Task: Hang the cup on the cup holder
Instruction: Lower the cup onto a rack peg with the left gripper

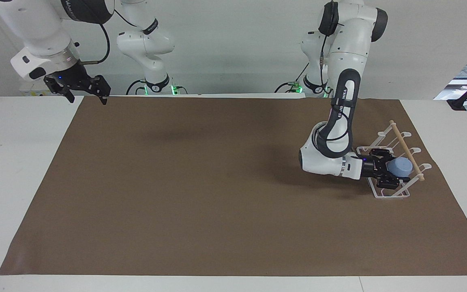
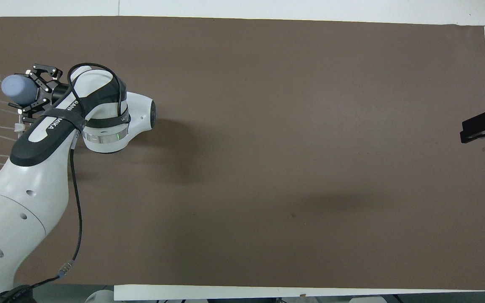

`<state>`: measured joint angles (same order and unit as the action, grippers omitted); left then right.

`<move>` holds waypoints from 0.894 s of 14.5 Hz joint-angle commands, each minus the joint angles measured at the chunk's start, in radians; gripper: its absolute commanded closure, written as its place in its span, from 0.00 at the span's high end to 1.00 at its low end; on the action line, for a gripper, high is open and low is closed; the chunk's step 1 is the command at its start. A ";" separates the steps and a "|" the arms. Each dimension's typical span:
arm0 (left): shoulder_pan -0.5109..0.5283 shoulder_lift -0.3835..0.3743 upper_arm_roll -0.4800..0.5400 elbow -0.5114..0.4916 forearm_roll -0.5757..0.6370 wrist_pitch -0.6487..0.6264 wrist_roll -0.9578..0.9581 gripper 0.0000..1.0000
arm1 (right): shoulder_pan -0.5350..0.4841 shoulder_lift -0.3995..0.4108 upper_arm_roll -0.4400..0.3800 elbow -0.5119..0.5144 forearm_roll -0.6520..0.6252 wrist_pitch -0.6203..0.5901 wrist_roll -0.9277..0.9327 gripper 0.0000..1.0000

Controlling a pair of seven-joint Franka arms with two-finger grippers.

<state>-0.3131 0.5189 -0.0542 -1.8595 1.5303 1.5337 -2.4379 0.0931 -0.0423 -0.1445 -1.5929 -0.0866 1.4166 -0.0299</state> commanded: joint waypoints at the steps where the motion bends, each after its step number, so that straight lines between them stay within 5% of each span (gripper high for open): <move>1: 0.042 0.010 -0.003 0.049 -0.012 0.171 -0.003 1.00 | -0.029 0.001 0.010 0.004 -0.002 -0.015 -0.022 0.99; 4: 0.110 -0.006 -0.010 0.059 -0.018 0.261 -0.009 1.00 | -0.030 -0.001 0.002 -0.001 -0.002 -0.016 -0.019 0.99; 6: 0.092 -0.063 -0.009 0.054 -0.126 0.272 -0.009 1.00 | -0.027 -0.002 0.002 -0.001 -0.002 -0.016 -0.018 0.99; 13: 0.039 -0.080 -0.009 0.146 -0.194 0.026 0.201 0.99 | -0.015 -0.002 0.008 -0.002 -0.001 -0.016 -0.019 0.99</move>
<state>-0.2603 0.4274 -0.0659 -1.7396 1.3588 1.6031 -2.2842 0.0852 -0.0423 -0.1424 -1.5947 -0.0865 1.4116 -0.0299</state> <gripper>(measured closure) 0.000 0.004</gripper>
